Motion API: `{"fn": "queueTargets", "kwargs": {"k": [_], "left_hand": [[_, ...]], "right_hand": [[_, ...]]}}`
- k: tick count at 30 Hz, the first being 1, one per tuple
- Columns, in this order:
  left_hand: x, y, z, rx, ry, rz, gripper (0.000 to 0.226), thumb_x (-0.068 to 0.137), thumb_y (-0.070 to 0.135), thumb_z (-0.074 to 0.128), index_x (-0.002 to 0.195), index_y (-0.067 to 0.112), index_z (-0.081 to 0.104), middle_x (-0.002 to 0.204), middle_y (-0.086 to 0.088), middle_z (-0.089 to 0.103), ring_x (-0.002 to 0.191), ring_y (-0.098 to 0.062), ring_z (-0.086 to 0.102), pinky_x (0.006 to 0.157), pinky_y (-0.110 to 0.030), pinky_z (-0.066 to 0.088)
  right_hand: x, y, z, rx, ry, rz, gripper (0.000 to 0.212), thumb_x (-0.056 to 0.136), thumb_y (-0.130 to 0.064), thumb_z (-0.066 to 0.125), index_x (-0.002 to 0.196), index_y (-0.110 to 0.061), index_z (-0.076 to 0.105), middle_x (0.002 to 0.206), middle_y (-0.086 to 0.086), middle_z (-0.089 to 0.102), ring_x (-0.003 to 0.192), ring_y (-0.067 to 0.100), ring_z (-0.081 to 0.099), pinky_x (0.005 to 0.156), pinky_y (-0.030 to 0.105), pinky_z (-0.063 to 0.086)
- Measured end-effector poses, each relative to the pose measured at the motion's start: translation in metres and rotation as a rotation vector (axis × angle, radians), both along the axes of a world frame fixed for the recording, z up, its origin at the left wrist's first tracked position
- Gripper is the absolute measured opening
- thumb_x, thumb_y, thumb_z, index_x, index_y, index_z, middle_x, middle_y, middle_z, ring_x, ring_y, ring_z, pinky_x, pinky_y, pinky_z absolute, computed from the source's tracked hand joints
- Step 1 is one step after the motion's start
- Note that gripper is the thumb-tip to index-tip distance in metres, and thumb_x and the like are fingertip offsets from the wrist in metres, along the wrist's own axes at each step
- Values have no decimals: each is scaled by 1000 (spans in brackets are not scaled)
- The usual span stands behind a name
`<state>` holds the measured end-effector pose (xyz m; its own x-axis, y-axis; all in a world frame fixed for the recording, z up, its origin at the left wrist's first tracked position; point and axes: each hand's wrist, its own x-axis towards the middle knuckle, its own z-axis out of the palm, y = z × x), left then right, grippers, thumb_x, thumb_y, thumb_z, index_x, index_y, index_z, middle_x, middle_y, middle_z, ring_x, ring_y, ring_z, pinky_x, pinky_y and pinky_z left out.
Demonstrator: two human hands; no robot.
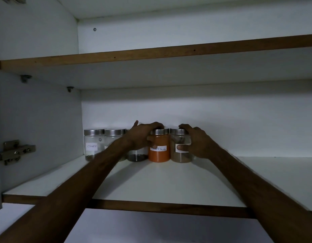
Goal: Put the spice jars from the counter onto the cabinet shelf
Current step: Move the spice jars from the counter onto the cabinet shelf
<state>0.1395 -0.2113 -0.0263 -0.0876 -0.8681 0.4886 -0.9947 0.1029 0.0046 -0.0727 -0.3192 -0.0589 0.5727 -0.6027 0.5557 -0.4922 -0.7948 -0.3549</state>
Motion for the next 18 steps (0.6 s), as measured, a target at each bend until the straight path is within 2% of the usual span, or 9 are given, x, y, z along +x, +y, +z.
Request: {"fn": "queueTargets", "kwargs": {"k": [5,8,9,11,12,14,16,17,18], "left_hand": [[1,3,-1,16,-53,37,72,91,35,63,151,26,26,158,2,33,146,-21,28,119,-57,1],[0,13,-3,-62,-72,22,81,90,43,62,154,29,16,163,3,17,149,-18,16,120,-56,-4],[0,20,-5,-102,-41,2,80,91,44,60,154,28,15,163,2,17,149,-18,18,121,-54,-3],[-3,38,-13,-157,27,-33,76,93,40,58,154,25,17,161,1,22,148,-18,23,122,-50,4],[-4,51,-17,-164,42,-69,74,93,36,59,154,22,19,160,0,25,146,-18,26,121,-47,10],[-11,79,-38,-170,48,-132,67,94,28,60,152,15,28,157,-6,34,143,-22,35,117,-36,23],[-20,112,-60,-123,93,-195,58,95,30,58,147,15,38,150,-8,44,136,-24,43,111,-31,33],[-26,124,-65,-130,115,-203,54,96,36,54,146,17,41,148,-6,47,133,-24,47,108,-32,37],[-30,131,-70,-141,111,-195,53,97,43,49,145,20,42,146,-4,50,131,-23,49,107,-34,41]], "right_hand": [[3,-3,-2,29,-13,17,88,77,-34,80,148,-25,28,140,11,50,125,31,49,103,48,44],[-1,5,3,64,-49,-18,109,74,-40,81,155,-31,8,158,14,23,139,37,36,111,54,37],[-4,9,5,32,-65,-62,108,77,-43,78,156,-29,5,161,14,15,143,38,29,114,55,32],[-13,25,7,-68,-88,-136,95,86,-47,65,156,-20,7,163,15,10,149,34,16,121,47,19],[-17,41,3,-106,-98,-116,87,90,-46,61,156,-15,12,163,14,12,150,29,14,122,41,16],[-21,82,-19,-173,-123,26,69,93,-35,61,149,-11,30,156,14,31,144,18,27,118,29,19],[-24,129,-42,-155,-71,103,60,94,-30,63,145,-11,38,144,14,48,130,20,44,102,12,25],[-27,147,-43,-130,-36,62,59,95,-36,59,145,-12,40,143,16,51,127,26,49,96,13,29],[-29,156,-44,-119,9,8,57,97,-45,51,144,-15,42,141,16,53,124,31,53,96,22,35]]}}
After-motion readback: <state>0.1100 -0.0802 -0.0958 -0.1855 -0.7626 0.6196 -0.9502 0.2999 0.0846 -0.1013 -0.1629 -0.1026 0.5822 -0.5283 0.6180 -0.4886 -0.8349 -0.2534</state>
